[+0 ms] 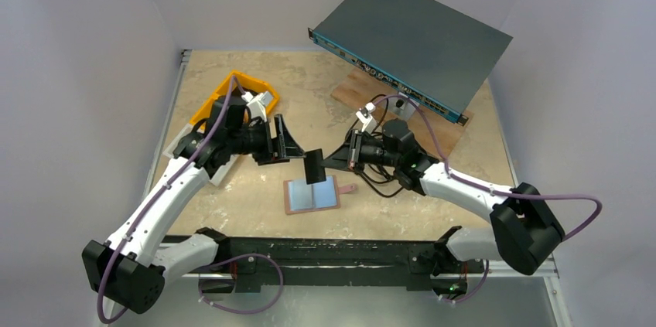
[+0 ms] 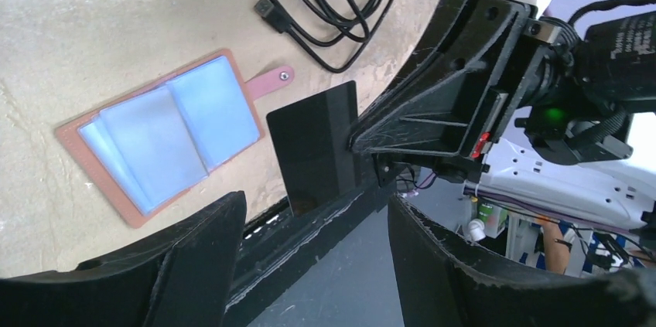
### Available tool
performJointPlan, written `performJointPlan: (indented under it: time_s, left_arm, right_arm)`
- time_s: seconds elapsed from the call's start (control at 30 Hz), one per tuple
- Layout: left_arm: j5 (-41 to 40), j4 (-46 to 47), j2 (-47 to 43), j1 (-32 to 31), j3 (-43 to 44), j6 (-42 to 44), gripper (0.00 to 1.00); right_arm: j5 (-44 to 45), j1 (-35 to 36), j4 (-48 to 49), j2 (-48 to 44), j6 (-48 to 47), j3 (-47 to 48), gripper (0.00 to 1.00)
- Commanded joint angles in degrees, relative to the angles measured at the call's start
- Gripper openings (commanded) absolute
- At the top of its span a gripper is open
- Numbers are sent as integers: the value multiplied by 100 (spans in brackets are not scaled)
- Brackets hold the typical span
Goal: Take the credit cards out of the card holder
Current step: Place the credit card in the storage box.
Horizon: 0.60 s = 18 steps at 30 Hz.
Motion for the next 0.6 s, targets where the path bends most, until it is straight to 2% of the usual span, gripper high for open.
performJointPlan:
  time_s: [0.0,0.2,0.4,0.57]
  left_arm:
    - [439,347,-145,62,-46,-18,67]
    - [467,374,-86,79,-172,43,66]
    - [921,679,-70,79,-273,-45,65]
    - [1290,998,-74,79,-358,-198,63]
  right_arm:
    - [-311,-28,496,18,187,275,0]
    - [-398,-23,680,-68,396,261,0]
    - [-619,-28,1237,-112,845,220,0]
    - [-648,-28,1298,-133,898,258,0]
